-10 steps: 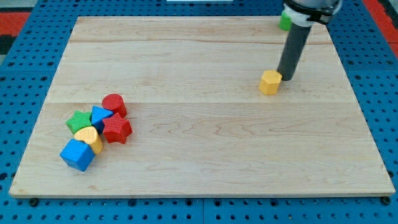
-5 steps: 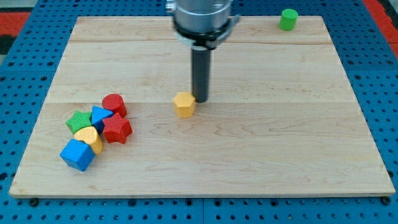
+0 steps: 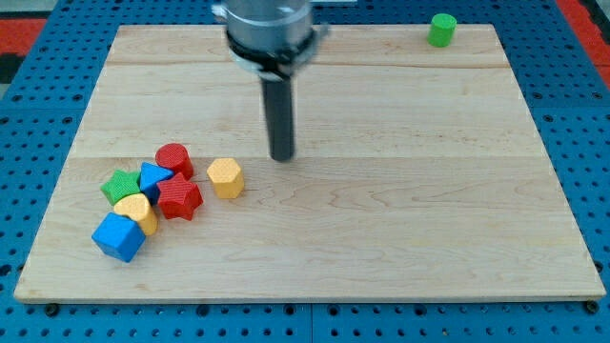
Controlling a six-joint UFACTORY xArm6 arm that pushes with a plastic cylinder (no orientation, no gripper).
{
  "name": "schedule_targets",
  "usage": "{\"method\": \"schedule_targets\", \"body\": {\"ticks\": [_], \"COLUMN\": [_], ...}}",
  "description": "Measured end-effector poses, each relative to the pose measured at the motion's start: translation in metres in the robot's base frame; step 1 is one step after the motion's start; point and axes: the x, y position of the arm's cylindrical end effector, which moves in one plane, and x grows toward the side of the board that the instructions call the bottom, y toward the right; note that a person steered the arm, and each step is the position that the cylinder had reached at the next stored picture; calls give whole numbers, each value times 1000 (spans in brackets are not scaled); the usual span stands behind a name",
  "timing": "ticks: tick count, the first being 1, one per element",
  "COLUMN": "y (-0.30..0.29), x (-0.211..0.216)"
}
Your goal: Move the yellow hexagon above the red star
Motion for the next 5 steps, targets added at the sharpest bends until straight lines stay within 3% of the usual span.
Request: {"method": "schedule_targets", "body": {"ticks": [1, 3, 4, 5], "y": [-36, -90, -49, 39], "x": [25, 25, 17, -19]}}
